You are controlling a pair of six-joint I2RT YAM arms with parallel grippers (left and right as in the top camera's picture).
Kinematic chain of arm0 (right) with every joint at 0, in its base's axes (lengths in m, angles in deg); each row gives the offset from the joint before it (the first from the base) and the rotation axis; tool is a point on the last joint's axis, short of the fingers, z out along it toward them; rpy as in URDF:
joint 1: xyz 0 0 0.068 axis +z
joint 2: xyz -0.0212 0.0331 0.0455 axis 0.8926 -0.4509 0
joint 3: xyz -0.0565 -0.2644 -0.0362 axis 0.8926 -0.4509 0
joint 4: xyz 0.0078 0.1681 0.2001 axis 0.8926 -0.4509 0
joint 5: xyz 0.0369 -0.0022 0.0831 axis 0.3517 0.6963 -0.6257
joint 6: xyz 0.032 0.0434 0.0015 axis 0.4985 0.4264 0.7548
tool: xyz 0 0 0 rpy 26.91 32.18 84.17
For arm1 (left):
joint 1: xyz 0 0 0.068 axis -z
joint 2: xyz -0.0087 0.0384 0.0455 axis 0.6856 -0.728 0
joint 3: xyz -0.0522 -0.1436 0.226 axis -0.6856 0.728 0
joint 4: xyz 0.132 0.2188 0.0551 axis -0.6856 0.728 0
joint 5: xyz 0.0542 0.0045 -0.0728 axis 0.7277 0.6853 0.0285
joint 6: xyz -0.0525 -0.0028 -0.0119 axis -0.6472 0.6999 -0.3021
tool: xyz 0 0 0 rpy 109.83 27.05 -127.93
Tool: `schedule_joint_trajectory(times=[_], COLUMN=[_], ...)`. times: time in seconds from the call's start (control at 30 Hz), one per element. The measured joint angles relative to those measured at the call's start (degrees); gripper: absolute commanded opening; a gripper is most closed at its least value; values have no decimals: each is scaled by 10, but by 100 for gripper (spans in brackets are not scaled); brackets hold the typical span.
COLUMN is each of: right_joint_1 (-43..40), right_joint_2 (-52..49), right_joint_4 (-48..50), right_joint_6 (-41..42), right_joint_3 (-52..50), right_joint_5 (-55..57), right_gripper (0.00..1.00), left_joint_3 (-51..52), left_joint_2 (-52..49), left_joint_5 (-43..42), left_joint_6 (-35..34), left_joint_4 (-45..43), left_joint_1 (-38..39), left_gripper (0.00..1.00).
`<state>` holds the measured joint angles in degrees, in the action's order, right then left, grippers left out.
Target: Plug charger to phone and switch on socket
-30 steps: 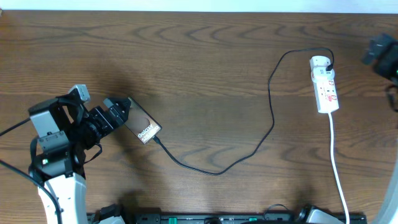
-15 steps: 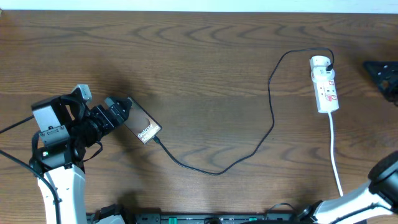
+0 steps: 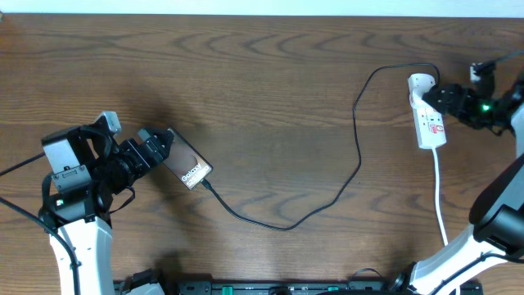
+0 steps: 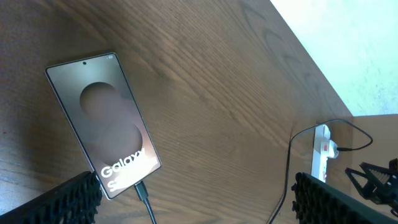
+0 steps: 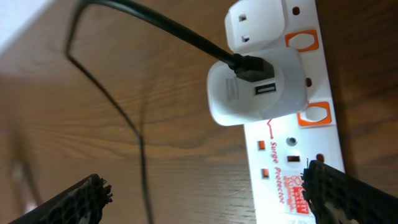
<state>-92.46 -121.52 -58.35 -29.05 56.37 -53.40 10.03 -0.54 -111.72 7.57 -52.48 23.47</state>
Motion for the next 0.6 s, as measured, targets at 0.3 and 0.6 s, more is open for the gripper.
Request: schedule_joint_trajectory(times=[0.3, 0.6], right_joint_1=[5, 5], right_joint_2=[0, 0], right_joint_4=[22, 37], right_joint_6=[18, 18], right_joint_3=[0, 0], right_joint_5=[52, 51], right_gripper=[99, 99], left_joint_3=[0, 0], left_joint_2=[0, 0], left_joint_5=[0, 0], left_joint_6=[2, 7], left_joint_4=[8, 9], left_joint_1=[0, 0], left_gripper=[98, 98])
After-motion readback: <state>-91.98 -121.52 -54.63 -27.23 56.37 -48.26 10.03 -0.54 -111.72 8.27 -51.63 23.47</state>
